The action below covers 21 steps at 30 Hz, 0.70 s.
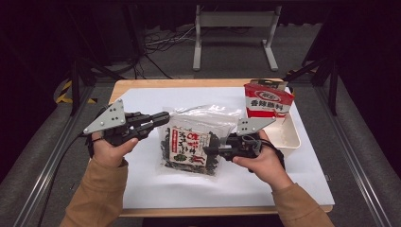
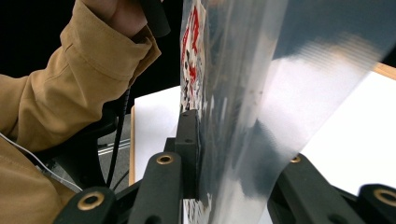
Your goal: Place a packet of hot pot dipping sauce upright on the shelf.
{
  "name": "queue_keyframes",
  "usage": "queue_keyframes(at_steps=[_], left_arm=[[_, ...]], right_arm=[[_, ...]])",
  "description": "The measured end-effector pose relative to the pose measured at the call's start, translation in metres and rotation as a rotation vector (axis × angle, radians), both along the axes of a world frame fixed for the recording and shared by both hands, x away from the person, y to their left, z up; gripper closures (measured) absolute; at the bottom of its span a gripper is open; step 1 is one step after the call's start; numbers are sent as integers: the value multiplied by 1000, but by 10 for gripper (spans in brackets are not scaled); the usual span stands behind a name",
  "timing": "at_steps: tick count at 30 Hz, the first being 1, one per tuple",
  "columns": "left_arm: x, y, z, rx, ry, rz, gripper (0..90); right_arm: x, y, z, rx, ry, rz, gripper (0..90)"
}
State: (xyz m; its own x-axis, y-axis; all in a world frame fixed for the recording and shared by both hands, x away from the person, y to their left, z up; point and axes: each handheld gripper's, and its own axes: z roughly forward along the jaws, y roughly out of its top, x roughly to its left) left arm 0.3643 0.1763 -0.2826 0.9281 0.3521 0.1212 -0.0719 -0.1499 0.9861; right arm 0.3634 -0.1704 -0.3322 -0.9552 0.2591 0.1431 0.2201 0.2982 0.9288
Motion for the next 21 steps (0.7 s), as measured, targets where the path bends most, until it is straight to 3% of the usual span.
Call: queue_keyframes(at_steps=[4,5,6,10,15,21], left_arm=[[1,0,0,2,10,6,855],[1,-1,-1,0,31,13,855],[2,-1,-1,0,58,21,809],[3,2,-1,-18,101,9,684],[2,7,0,-18,99,37,542],[4,14,-1,-7,112,55,522]], right_arm=[[1,-3,0,-9,8,-6,734],[1,-3,0,-9,8,-6,734],[1,-5,1,-15,13,-13,735],[2,-10,1,-34,16,-25,736],[2,-28,8,-26,-1,-70,736],[2,-50,21,-45,-38,-132,735]])
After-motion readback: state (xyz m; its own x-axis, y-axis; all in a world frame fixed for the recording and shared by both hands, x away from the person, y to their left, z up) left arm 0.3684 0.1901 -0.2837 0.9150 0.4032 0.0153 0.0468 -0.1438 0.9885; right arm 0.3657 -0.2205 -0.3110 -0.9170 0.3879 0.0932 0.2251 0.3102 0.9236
